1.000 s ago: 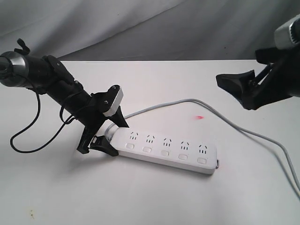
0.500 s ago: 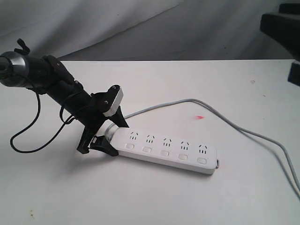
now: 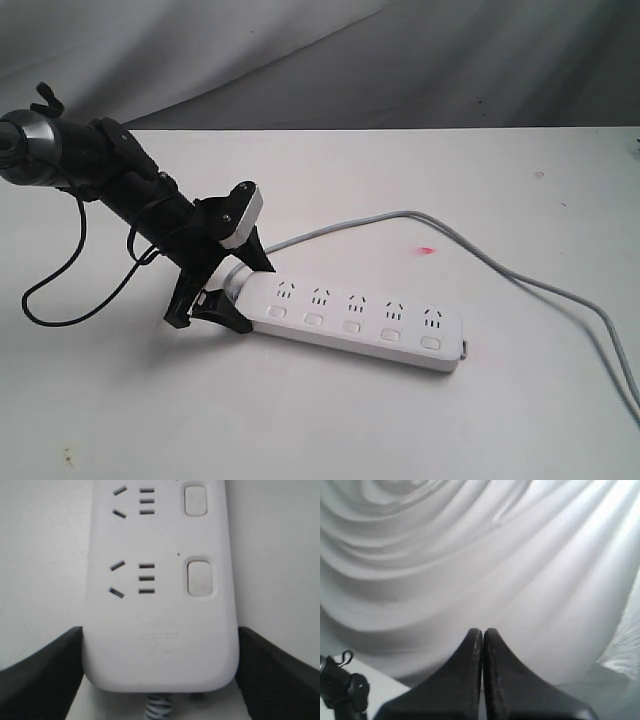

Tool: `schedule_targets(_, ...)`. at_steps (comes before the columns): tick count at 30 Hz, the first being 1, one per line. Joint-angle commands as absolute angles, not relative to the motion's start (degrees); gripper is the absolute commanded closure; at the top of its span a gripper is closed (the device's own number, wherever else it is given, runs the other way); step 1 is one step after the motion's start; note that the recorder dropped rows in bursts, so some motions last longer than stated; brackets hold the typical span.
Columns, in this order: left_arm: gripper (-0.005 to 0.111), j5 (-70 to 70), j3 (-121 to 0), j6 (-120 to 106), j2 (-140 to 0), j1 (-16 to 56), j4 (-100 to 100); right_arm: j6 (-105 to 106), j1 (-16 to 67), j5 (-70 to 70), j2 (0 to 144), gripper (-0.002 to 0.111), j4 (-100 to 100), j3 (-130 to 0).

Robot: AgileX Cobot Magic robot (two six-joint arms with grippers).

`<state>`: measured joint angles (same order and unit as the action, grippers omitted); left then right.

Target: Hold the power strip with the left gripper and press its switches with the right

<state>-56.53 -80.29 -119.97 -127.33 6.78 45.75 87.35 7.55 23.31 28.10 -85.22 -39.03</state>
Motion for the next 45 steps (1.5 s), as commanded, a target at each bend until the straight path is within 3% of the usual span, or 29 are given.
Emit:
schedule_targets(1, 0.071, -57.03, -80.6, -119.93, -127.19, 6.91, 46.09, 86.93, 7.39, 16.06, 20.42, 0.108, -82.23, -39.45)
schedule_targets(10, 0.071, -57.03, -80.6, -119.93, -127.19, 6.91, 46.09, 86.67, 7.39, 0.0, 8.07, 0.108, -82.38, -39.45)
schedule_targets(27, 0.071, -57.03, -80.6, -119.93, -127.19, 6.91, 46.09, 86.67, 7.39, -0.31, 4.79, 0.108, -82.38, -39.45)
schedule_targets(37, 0.071, -57.03, -80.6, -119.93, -127.19, 6.91, 46.09, 86.43, 7.39, -9.67, 4.79, 0.108, -85.33, -39.45)
schedule_targets(45, 0.071, -57.03, -80.6, -119.93, -127.19, 6.91, 46.09, 33.57, 5.46, -8.45, 4.9, 0.108, -60.1, -37.92)
